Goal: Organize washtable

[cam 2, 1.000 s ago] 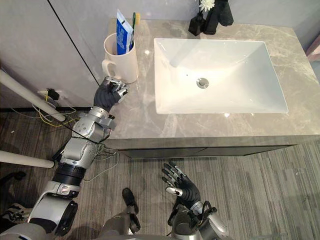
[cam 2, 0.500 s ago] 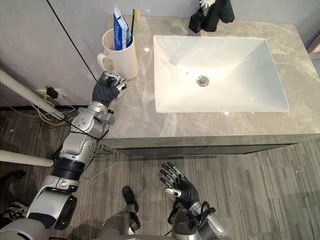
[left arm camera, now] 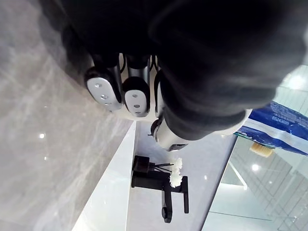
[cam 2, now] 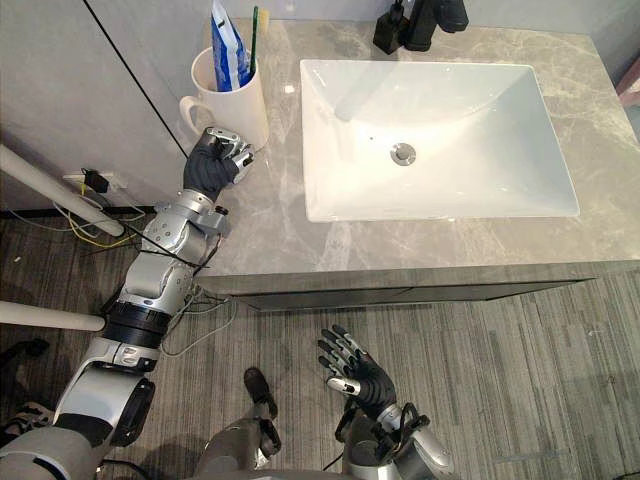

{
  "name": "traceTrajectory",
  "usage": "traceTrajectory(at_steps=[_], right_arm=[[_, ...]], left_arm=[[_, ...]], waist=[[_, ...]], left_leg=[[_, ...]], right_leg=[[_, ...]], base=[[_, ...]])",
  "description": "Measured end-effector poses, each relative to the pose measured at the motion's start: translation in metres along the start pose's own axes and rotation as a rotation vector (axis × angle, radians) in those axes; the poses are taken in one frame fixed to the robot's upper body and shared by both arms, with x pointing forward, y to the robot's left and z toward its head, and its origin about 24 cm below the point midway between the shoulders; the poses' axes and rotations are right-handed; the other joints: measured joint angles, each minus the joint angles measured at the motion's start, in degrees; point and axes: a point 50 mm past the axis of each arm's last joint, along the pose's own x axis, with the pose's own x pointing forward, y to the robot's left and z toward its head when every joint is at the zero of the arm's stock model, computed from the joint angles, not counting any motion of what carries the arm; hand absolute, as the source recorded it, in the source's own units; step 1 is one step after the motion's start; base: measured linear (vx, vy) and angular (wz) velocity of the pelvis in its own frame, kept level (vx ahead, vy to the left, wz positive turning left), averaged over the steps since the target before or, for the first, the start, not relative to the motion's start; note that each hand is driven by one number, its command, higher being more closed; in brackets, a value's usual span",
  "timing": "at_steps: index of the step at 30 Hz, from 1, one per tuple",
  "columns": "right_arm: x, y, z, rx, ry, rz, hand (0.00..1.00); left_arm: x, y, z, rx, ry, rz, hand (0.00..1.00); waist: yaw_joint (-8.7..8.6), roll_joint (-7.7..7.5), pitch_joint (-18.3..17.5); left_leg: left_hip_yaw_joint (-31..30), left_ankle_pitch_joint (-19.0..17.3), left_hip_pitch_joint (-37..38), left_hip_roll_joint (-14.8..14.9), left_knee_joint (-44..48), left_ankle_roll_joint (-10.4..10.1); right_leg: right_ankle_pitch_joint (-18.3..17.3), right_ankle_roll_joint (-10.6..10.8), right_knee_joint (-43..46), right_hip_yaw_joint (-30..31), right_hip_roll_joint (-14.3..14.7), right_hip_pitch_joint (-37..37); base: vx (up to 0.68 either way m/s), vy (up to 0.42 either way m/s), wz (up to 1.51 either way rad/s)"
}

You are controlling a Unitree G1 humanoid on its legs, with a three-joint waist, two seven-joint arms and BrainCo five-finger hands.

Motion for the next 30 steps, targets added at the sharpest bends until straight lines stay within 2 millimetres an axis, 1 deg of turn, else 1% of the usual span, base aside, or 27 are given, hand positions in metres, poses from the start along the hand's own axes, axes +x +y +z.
traceTrajectory(at_steps=[2,5,9,13,20,25,27,30], right_arm=[[0.000,0.001,-0.001,0.002,0.003,0.003,0.00],[0.000,0.001,-0.001,0.003,0.004,0.003,0.00],[0.000,0.001,-0.002,0.004,0.005,0.002,0.00],[-0.001,0.001,-0.002,0.005,0.005,-0.001,0.00],[-0.003,0.001,-0.004,0.011,0.010,-0.004,0.00],[-0.002,0.002,-0.005,0.012,0.012,0.000,0.00],[-0.002,0.002,-0.005,0.013,0.013,0.001,0.00],[-0.002,0.003,-0.005,0.013,0.011,0.001,0.00]], left_arm=[[0.003,0.005,0.004,0.010,-0.003,0.020,1.00],[0.004,0.007,0.005,0.021,-0.001,0.023,1.00],[0.007,0.008,0.008,0.021,-0.007,0.025,1.00],[0.013,0.013,0.015,0.015,-0.023,0.048,1.00],[0.017,0.016,0.021,0.026,-0.033,0.052,1.00],[0.027,0.014,0.034,0.033,-0.069,0.047,1.00],[0.037,0.013,0.046,0.035,-0.098,0.058,1.00],[0.045,0.012,0.054,0.024,-0.111,0.060,1.00]], waist=[[-0.39,0.00,0.0],[-0.51,0.01,0.1],[-0.48,0.03,0.5],[-0.57,0.04,1.4],[-0.55,0.05,1.5],[-0.60,0.00,2.0],[-0.74,-0.19,2.5],[-0.76,-0.23,2.5]], left_leg=[[0.0,0.0,0.0,0.0,0.0,0.0],[0.0,0.0,0.0,0.0,0.0,0.0],[0.0,0.0,0.0,0.0,0.0,0.0],[0.1,0.0,0.0,0.1,0.0,0.0],[0.1,0.0,-0.1,0.2,0.0,0.0],[0.1,0.0,-0.1,0.2,0.0,0.0],[0.1,0.0,-0.1,0.2,0.0,0.0],[0.3,0.0,-0.3,0.1,0.0,0.0]], right_leg=[[0.0,0.0,0.0,0.0,0.0,0.0],[0.0,0.0,0.0,0.0,0.0,0.0],[0.0,0.0,0.0,0.0,0.0,0.0],[0.1,-0.1,0.0,0.0,0.1,-0.1],[0.1,-0.1,0.0,-0.1,0.1,-0.1],[0.1,-0.1,0.0,0.0,0.1,-0.1],[0.1,-0.1,0.0,0.0,0.1,-0.2],[0.1,-0.1,0.0,0.2,0.1,-0.5]], base=[[0.00,0.000,0.00],[0.00,0.000,0.00],[0.00,0.000,0.00],[0.00,0.000,0.00],[0.00,0.000,0.00],[0.00,0.000,0.00],[0.00,0.000,0.00],[0.00,0.000,-0.04]])
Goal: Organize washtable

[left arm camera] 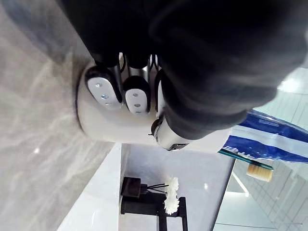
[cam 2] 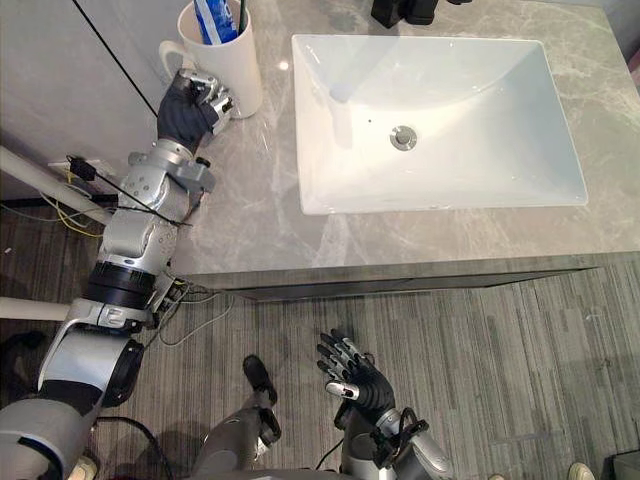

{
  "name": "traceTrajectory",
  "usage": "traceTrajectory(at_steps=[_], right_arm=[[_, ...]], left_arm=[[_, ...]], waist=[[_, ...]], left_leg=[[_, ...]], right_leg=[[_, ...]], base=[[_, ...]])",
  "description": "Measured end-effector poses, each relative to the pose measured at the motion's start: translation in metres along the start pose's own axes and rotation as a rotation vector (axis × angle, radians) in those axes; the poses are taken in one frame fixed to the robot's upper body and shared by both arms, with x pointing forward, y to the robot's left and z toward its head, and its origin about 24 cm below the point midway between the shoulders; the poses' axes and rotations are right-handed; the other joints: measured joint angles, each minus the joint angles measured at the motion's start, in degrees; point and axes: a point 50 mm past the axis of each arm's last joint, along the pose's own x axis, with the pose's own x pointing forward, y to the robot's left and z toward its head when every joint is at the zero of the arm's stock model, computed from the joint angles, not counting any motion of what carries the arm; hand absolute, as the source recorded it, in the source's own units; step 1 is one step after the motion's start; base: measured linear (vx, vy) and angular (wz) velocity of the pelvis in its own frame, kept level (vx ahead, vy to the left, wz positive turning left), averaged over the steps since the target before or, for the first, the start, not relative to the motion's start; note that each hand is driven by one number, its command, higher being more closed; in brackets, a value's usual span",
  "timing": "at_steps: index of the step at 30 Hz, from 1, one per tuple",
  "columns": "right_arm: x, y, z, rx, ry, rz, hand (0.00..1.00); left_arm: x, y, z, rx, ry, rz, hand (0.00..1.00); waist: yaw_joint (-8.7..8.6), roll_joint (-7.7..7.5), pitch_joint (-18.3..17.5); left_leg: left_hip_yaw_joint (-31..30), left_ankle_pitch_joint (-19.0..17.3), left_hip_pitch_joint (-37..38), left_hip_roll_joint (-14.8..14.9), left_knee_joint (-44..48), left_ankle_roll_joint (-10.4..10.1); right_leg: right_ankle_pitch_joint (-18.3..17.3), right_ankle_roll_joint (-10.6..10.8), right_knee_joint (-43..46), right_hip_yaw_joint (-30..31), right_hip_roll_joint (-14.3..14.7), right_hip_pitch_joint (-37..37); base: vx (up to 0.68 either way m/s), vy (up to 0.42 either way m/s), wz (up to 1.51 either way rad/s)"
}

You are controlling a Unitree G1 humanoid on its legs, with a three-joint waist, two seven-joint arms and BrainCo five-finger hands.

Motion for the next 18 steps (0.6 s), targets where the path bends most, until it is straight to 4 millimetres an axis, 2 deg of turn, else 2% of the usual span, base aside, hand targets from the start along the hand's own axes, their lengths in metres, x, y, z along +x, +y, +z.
traceTrajectory(at_steps=[8,18], right_arm=[[0.004,0.010,0.004,-0.010,-0.024,0.037,0.00],[0.004,0.009,0.005,-0.016,-0.030,0.028,0.00]], left_arm=[[0.015,-0.009,0.015,0.005,-0.030,-0.003,1.00],[0.024,-0.008,0.011,0.022,0.007,0.013,1.00]], waist=[[-0.36,-0.56,1.0],[-0.32,-1.74,1.9]], left_leg=[[0.9,0.0,-0.6,0.2,0.0,0.0],[2.1,-0.2,-0.9,0.3,0.0,0.0]], right_leg=[[0.2,-0.2,0.0,1.2,0.2,-1.4],[0.3,-0.3,0.0,2.9,0.0,-2.9]], base=[[0.03,-0.012,-0.07],[0.03,-0.015,-0.08]])
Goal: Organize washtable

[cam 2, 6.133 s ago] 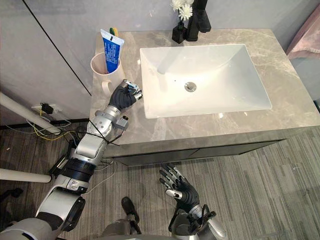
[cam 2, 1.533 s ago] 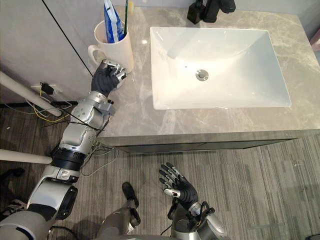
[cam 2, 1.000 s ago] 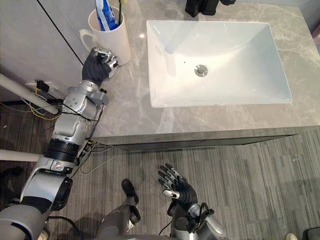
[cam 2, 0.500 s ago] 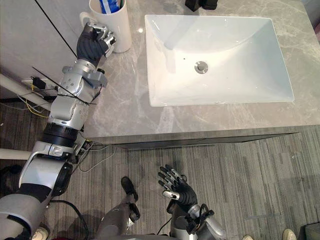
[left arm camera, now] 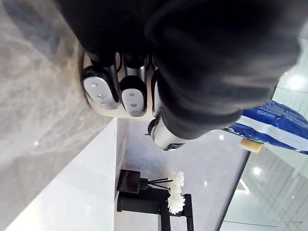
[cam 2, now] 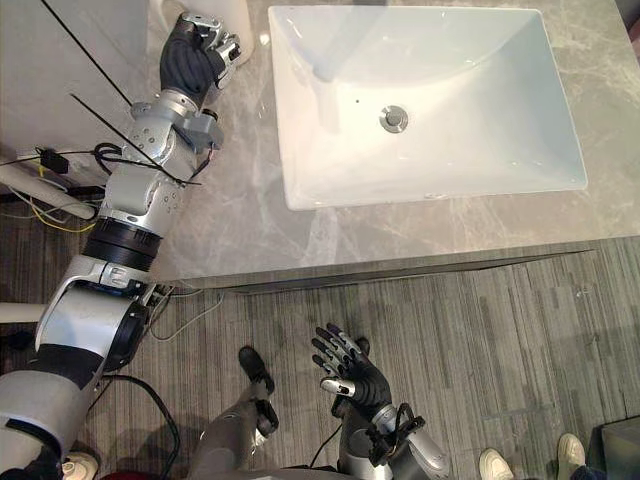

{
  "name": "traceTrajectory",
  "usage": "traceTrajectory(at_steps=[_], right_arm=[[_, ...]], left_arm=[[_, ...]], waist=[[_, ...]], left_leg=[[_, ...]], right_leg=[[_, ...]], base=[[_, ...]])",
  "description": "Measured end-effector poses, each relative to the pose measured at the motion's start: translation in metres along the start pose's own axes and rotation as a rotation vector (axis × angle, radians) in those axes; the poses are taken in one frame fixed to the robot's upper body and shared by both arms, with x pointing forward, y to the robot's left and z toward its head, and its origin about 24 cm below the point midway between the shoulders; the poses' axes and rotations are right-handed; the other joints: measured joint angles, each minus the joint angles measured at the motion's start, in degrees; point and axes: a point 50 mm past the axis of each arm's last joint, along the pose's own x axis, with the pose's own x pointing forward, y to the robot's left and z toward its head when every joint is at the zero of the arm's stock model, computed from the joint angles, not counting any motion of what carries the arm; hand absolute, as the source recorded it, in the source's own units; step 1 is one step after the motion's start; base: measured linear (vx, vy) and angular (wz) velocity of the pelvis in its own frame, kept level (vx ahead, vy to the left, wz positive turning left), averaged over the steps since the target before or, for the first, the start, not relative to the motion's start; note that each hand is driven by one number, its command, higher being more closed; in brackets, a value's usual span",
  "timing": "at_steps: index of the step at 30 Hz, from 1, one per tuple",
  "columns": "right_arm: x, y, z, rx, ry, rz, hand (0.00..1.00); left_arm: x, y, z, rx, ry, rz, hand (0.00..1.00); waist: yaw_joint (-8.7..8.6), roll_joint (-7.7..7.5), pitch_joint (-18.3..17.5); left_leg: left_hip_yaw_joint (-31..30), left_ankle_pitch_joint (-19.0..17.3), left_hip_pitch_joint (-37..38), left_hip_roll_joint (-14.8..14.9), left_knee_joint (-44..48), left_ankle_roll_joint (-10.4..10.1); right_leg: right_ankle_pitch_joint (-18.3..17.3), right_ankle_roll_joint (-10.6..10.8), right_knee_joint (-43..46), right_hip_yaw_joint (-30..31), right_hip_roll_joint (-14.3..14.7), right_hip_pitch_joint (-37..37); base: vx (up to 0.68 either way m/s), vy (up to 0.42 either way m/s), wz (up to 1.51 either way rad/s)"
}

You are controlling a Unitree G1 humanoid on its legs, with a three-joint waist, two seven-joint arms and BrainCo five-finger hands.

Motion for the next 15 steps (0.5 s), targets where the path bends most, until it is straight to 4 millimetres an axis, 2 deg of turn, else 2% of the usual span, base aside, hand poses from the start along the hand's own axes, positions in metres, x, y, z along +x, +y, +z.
traceTrajectory(at_steps=[3,11,14,15], right_arm=[[0.000,0.000,0.000,-0.001,0.000,-0.002,0.00],[0.001,0.000,0.000,0.002,-0.004,-0.017,0.00],[0.002,-0.002,0.003,-0.004,-0.016,-0.019,0.00],[0.003,-0.003,0.006,-0.012,-0.027,-0.023,0.00]], left_arm=[[0.003,0.000,0.005,0.001,-0.014,0.002,1.00],[0.000,-0.002,0.000,-0.010,-0.009,-0.003,1.00],[-0.029,-0.017,-0.013,-0.060,-0.031,-0.064,1.00],[-0.046,-0.024,-0.020,-0.100,-0.034,-0.098,1.00]], waist=[[0.12,-0.19,0.1],[-0.01,-0.17,0.1],[0.20,0.40,-0.2],[0.34,0.80,-0.4]], left_leg=[[0.3,0.0,-0.3,0.0,0.0,0.0],[0.1,0.0,0.2,-0.2,0.0,0.0],[-0.7,-0.1,1.1,-0.3,0.0,0.1],[-1.2,-0.1,1.1,-0.4,0.0,0.1]], right_leg=[[0.1,0.0,0.0,0.3,0.0,-0.5],[0.1,0.0,0.0,-0.2,0.1,0.4],[0.1,0.0,-0.5,-1.7,0.2,2.1],[0.1,0.0,-1.1,-2.3,0.2,2.8]], base=[[0.04,-0.013,-0.05],[0.02,-0.005,0.03],[0.05,-0.006,0.15],[0.05,-0.014,0.23]])
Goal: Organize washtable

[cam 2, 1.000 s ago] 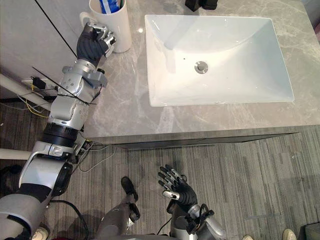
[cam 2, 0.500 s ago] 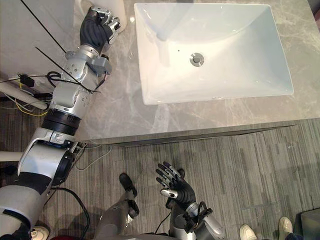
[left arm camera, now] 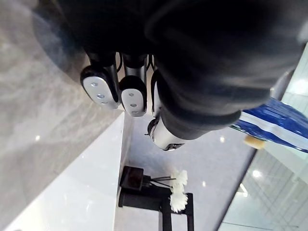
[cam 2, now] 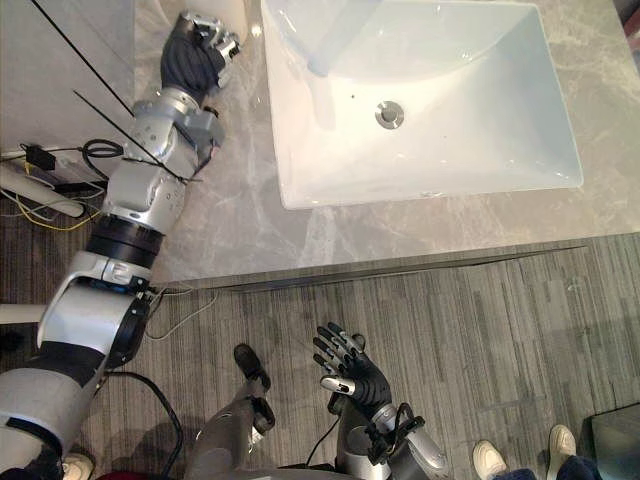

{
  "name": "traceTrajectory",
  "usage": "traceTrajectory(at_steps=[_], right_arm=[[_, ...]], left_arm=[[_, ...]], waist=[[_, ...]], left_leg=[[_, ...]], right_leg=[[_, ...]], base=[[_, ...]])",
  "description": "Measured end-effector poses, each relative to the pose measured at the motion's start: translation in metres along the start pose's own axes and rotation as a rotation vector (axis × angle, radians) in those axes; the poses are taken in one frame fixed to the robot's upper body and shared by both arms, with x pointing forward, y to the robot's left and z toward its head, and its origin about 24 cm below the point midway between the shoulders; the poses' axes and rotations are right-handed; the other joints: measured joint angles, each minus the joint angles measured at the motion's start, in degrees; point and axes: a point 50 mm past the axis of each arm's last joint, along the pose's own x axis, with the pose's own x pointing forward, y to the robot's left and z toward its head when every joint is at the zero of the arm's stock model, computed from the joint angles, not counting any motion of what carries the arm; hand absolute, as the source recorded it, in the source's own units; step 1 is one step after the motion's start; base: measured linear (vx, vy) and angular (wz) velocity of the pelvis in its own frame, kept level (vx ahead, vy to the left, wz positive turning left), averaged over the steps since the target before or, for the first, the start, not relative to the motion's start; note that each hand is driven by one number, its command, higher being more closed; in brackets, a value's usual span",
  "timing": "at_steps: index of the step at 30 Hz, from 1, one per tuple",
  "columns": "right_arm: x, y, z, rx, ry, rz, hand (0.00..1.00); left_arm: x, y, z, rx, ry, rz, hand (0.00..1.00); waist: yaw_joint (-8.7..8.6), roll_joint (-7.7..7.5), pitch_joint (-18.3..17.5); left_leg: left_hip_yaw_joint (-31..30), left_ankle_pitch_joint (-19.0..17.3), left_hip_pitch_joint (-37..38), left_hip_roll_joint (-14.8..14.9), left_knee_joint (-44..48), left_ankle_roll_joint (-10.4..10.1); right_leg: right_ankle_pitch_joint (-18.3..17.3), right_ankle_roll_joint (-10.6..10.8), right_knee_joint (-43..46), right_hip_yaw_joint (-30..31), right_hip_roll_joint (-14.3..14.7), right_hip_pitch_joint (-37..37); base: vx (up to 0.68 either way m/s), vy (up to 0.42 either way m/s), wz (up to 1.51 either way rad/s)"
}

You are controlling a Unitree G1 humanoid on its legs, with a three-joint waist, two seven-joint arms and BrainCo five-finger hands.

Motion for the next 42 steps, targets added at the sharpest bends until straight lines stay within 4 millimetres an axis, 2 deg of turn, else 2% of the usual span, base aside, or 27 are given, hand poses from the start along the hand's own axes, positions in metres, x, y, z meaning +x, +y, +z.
traceTrajectory(at_steps=[2,4,5,7,8,11,13,16,17,18,19,21,22,24,26,31,33,35,36,38,39,40,41,42], right_arm=[[0.001,-0.005,0.007,-0.012,-0.027,-0.017,0.00],[-0.001,-0.013,0.015,-0.020,-0.070,-0.063,0.00],[-0.001,-0.014,0.015,-0.021,-0.072,-0.066,0.00],[-0.005,-0.028,0.021,-0.026,-0.121,-0.152,0.00],[-0.007,-0.032,0.021,-0.028,-0.126,-0.177,0.00],[-0.022,-0.053,0.017,-0.026,-0.134,-0.310,0.00],[-0.035,-0.062,0.012,-0.045,-0.118,-0.381,0.00],[-0.067,-0.081,-0.004,-0.062,-0.065,-0.555,0.00],[-0.072,-0.084,-0.008,-0.059,-0.055,-0.591,0.00],[-0.080,-0.089,-0.016,-0.057,-0.020,-0.640,0.00],[-0.087,-0.093,-0.024,-0.053,0.018,-0.678,0.00],[-0.091,-0.096,-0.036,-0.036,0.067,-0.713,0.00],[-0.091,-0.097,-0.045,-0.028,0.107,-0.726,0.00],[-0.087,-0.097,-0.057,-0.027,0.172,-0.723,0.00],[-0.080,-0.094,-0.067,-0.047,0.237,-0.693,0.00],[-0.076,-0.091,-0.076,-0.054,0.279,-0.701,0.00],[-0.077,-0.091,-0.077,-0.055,0.279,-0.713,0.00],[-0.076,-0.091,-0.075,-0.066,0.265,-0.720,0.00],[-0.073,-0.091,-0.073,-0.069,0.249,-0.735,0.00],[-0.073,-0.092,-0.071,-0.068,0.231,-0.760,0.00],[-0.072,-0.090,-0.071,-0.060,0.220,-0.772,0.00],[-0.066,-0.087,-0.066,-0.071,0.190,-0.756,0.00],[-0.063,-0.086,-0.061,-0.082,0.173,-0.743,0.00],[-0.054,-0.087,-0.046,-0.134,0.128,-0.705,0.00]], left_arm=[[-0.026,-0.012,-0.009,-0.063,0.001,-0.038,1.00],[-0.069,-0.019,-0.030,-0.175,0.061,-0.051,1.00],[-0.071,-0.019,-0.031,-0.178,0.066,-0.049,1.00],[-0.133,-0.019,-0.054,-0.295,0.183,0.008,1.00],[-0.145,-0.018,-0.056,-0.311,0.200,0.026,1.00],[-0.210,-0.004,-0.064,-0.361,0.305,0.177,1.00],[-0.236,-0.002,-0.067,-0.397,0.348,0.251,1.00],[-0.301,-0.009,-0.082,-0.480,0.506,0.425,1.00],[-0.313,-0.011,-0.088,-0.499,0.545,0.459,1.00],[-0.335,-0.017,-0.100,-0.548,0.623,0.534,0.00],[-0.353,-0.025,-0.113,-0.617,0.692,0.591,0.00],[-0.373,-0.038,-0.127,-0.677,0.791,0.631,0.00],[-0.390,-0.050,-0.139,-0.698,0.895,0.628,0.00],[-0.408,-0.065,-0.154,-0.708,1.041,0.603,0.00],[-0.421,-0.078,-0.164,-0.671,1.181,0.531,0.00],[-0.423,-0.080,-0.166,-0.582,1.248,0.471,0.00],[-0.423,-0.082,-0.166,-0.553,1.270,0.446,0.00],[-0.418,-0.083,-0.168,-0.519,1.276,0.390,0.00],[-0.409,-0.081,-0.171,-0.497,1.261,0.376,0.00],[-0.399,-0.076,-0.175,-0.474,1.242,0.361,0.00],[-0.387,-0.069,-0.178,-0.445,1.214,0.351,0.00],[-0.376,-0.060,-0.178,-0.413,1.179,0.350,0.00],[-0.370,-0.058,-0.179,-0.406,1.161,0.353,0.00],[-0.360,-0.060,-0.179,-0.405,1.122,0.358,0.00]], waist=[[0.20,1.10,-0.7],[0.49,3.10,-3.2],[0.50,3.18,-3.3],[1.60,5.22,-6.0],[1.78,5.37,-6.5],[3.01,6.23,-9.3],[3.36,6.51,-10.6],[3.45,6.77,-13.6],[3.53,6.89,-14.3],[3.50,7.05,-15.1],[3.52,7.21,-15.8],[3.72,7.06,-16.7],[3.66,7.09,-17.1],[3.57,6.83,-17.7],[3.50,6.84,-18.0],[3.48,6.58,-18.1],[3.34,6.58,-18.1],[3.28,6.46,-18.0],[3.22,6.21,-17.9],[3.07,5.84,-17.5],[2.47,5.12,-16.9],[1.70,4.55,-16.6],[1.78,4.94,-16.5],[1.91,7.09,-16.2]], left_leg=[[-0.9,0.0,0.0,-0.1,0.0,0.0],[-2.4,0.0,0.1,-0.4,0.0,0.0],[-2.5,0.0,0.1,-0.4,0.0,0.0],[-3.6,0.0,2.1,-0.5,0.0,0.0],[-3.8,-0.1,2.5,-0.5,0.0,-0.1],[-4.8,-0.5,4.1,-0.5,-0.1,-0.3],[-5.5,-0.6,4.8,-0.5,-0.1,-0.4],[-7.0,-1.1,6.3,-0.7,-0.4,-0.7],[-7.3,-1.1,6.4,-0.7,-0.4,-0.7],[-7.7,-1.1,7.0,-0.7,-0.4,-0.7],[-8.1,-1.1,7.5,-0.7,-0.4,-0.7],[-8.5,-1.1,7.9,-0.7,-0.4,-0.8],[-8.7,-1.1,8.8,-0.7,-0.4,-0.8],[-8.8,-1.1,9.7,-0.7,-0.4,-0.8],[-8.9,-1.0,10.1,-0.7,-0.5,-0.8],[-8.9,-1.0,10.4,-0.6,-0.5,-0.8],[-7.3,-1.1,11.1,-0.6,-0.4,-0.8],[-4.7,-1.2,10.9,-0.6,-0.4,-0.6],[-1.4,-1.3,10.1,-0.6,-0.4,-0.6],[1.4,-1.5,9.5,-0.6,-0.2,-0.5],[3.4,-1.6,9.5,-0.7,-0.1,-0.4],[6.1,-1.5,9.2,-0.8,0.0,-0.3],[7.6,-1.6,9.0,-0.2,-0.1,0.0],[10.7,-2.4,8.1,2.5,-0.4,1.4]], right_leg=[[0.0,0.0,-0.3,-1.2,0.0,0.8],[0.0,0.1,-1.3,-2.8,0.0,2.5],[0.0,0.1,-1.3,-2.9,0.0,2.6],[-0.1,0.2,-2.0,-4.2,0.1,5.6],[-0.2,0.4,-2.0,-4.4,0.1,6.2],[-0.9,1.2,-2.0,-5.4,0.2,8.5],[-1.2,1.3,-2.0,-5.9,0.2,9.8],[-2.4,1.6,-1.9,-8.0,0.0,12.0],[-2.5,1.7,-1.9,-8.3,0.0,12.3],[-2.6,1.8,-1.9,-8.7,-0.1,13.1],[-2.8,2.2,-1.9,-9.0,-0.1,13.9],[-2.9,2.2,-1.9,-9.0,0.0,14.4],[-2.8,2.1,-1.9,-9.0,0.0,15.2],[-2.9,2.1,-1.9,-9.0,0.0,16.1],[-3.0,2.3,-1.9,-9.0,0.0,16.6],[-3.0,2.4,-1.6,-8.4,-0.1,16.6],[-4.1,2.2,1.1,-6.5,-1.0,15.2],[-5.1,1.6,5.0,-3.4,-2.3,11.3],[-5.2,1.2,7.2,0.5,-2.9,7.1],[-4.3,0.6,7.3,3.3,-2.7,4.5],[-3.8,-0.3,6.9,4.4,-2.6,3.2],[-5.3,-3.2,6.0,3.7,-2.2,2.3],[-7.0,-5.6,5.5,2.5,-1.6,1.9],[-9.9,-7.9,10.5,-1.4,-1.8,0.6]], base=[[0.05,-0.006,0.28],[0.07,0.003,0.31],[0.06,0.005,0.27],[0.05,0.006,0.23],[0.02,0.005,0.21],[-0.01,0.005,0.16],[-0.03,0.010,0.23],[-0.03,0.007,0.26],[-0.03,0.003,0.23],[-0.02,0.003,0.16],[-0.02,0.001,0.15],[-0.01,0.002,0.04],[0.00,0.000,0.00],[0.00,0.000,0.00],[-0.02,0.004,0.01],[0.00,0.004,-0.01],[0.02,0.035,-0.41],[0.00,0.047,-0.82],[-0.01,0.019,-1.02],[-0.02,0.014,-0.93],[-0.03,0.039,-0.83],[-0.04,0.056,-0.87],[-0.09,0.041,-1.08],[-0.10,0.041,-1.22]])
